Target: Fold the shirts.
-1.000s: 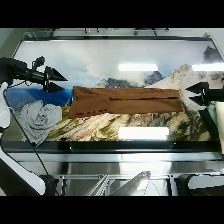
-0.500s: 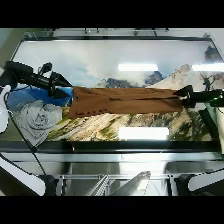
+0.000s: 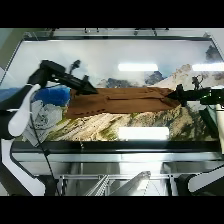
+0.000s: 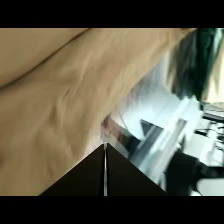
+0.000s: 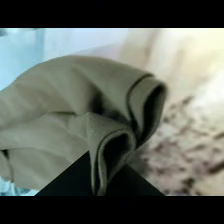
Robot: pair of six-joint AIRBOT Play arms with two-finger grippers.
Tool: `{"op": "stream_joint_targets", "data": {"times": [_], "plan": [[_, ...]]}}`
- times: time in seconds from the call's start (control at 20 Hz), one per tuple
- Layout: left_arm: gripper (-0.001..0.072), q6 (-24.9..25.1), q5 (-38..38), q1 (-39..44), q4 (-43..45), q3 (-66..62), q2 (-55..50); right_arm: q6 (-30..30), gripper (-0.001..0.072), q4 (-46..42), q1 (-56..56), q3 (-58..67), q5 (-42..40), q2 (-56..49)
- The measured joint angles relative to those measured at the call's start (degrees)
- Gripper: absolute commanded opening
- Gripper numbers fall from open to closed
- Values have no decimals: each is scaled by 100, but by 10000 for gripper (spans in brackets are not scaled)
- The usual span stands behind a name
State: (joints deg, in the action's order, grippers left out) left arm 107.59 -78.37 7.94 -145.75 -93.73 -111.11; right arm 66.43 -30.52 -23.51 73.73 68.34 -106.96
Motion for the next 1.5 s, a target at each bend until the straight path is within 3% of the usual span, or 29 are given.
{"op": "stream_joint_targets", "data": {"times": [0.2,0.35,0.65,0.8,1.0,1.15,1.4,1.45,1.5], "plan": [[-5,-70,1213,1091,625,-70,-122,-46,16,37,-350,37,616,262],[-5,-535,1388,1738,1349,-507,-557,-144,16,42,-629,46,1008,505],[14,-1248,848,2538,2061,-1864,-1390,-262,16,70,-1003,59,1668,953],[14,-1119,457,2586,1663,-2374,-1150,-286,16,330,-973,68,1932,1213],[14,-719,-452,2031,1132,-2197,122,-299,15,1167,-273,72,2048,1720],[15,-472,-896,1200,1025,-1449,1373,-302,15,1484,922,76,1491,2048],[15,-107,-1200,-409,981,269,3139,-319,16,1672,3547,96,-828,1840],[15,-15,-1222,-680,977,702,3416,-330,47,1714,4048,122,-1414,1665],[15,79,-1198,-905,962,1121,3654,-345,308,1759,4478,170,-1943,1464]]}}
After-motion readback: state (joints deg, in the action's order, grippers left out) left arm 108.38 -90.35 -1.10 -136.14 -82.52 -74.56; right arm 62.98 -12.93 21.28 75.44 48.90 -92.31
